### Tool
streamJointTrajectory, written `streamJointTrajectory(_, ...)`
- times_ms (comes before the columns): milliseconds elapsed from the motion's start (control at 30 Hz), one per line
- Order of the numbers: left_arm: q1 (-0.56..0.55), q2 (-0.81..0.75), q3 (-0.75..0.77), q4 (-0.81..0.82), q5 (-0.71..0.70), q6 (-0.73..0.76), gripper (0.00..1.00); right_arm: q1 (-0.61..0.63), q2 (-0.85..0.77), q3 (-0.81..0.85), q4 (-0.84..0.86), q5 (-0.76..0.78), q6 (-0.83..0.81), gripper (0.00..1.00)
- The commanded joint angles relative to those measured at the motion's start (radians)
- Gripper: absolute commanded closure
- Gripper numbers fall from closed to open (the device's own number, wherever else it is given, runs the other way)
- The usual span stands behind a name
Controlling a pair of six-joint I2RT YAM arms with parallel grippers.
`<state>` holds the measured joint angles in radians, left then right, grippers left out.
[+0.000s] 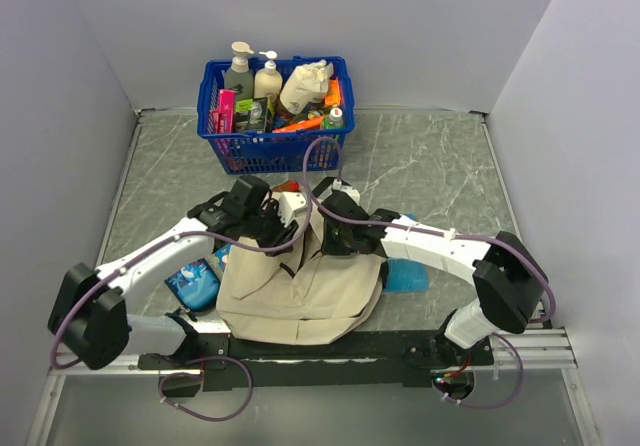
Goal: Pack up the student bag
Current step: Unzip the student bag at the center of the board.
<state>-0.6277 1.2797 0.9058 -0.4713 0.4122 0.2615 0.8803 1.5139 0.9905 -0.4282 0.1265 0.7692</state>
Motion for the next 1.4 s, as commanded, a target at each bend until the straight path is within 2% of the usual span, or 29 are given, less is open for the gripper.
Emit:
streamJointTrajectory(0,0.002,0.067,0.059,0.088,-0.01,-0.106,0.6,-0.006,-0.049,-0.047,0.058,-0.002,-0.028,0.75)
streamJointTrajectory(200,0.002,0.046,0.059,0.128,-0.035,-0.153,0.51,-0.027,-0.069,-0.098,0.103,-0.024,-0.034,0.8)
streamJointTrajectory(233,0.002,0.049,0.061,0.122,-0.024,-0.154,0.26,-0.029,-0.072,-0.104,0.117,-0.031,-0.031,0.8)
streamJointTrajectory(333,0.0,0.061,0.045,0.134,0.005,-0.163,0.2,-0.037,-0.077,-0.125,0.135,-0.044,-0.028,0.82)
streamJointTrajectory(500,-0.001,0.092,0.019,0.198,-0.038,-0.151,0.2,-0.046,-0.107,-0.165,0.163,-0.045,-0.019,0.84)
streamJointTrajectory(600,-0.001,0.119,0.012,0.211,-0.049,-0.128,0.25,-0.05,-0.129,-0.19,0.178,-0.05,-0.011,0.84)
streamJointTrajectory(800,-0.017,0.182,0.016,0.198,0.007,-0.117,0.54,-0.063,-0.147,-0.222,0.204,-0.062,0.002,0.84)
streamJointTrajectory(900,-0.017,0.194,0.042,0.165,0.013,-0.1,0.96,-0.066,-0.156,-0.234,0.215,-0.067,0.002,0.84)
streamJointTrajectory(933,-0.015,0.198,0.051,0.148,0.02,-0.09,0.99,-0.067,-0.158,-0.24,0.217,-0.068,0.002,0.84)
streamJointTrajectory(1133,-0.014,0.156,0.145,0.057,0.031,-0.088,0.99,-0.073,-0.169,-0.259,0.247,-0.083,-0.002,0.84)
streamJointTrajectory(1367,0.0,0.035,0.407,-0.125,-0.022,-0.025,0.99,-0.073,-0.198,-0.245,0.305,-0.123,-0.031,0.83)
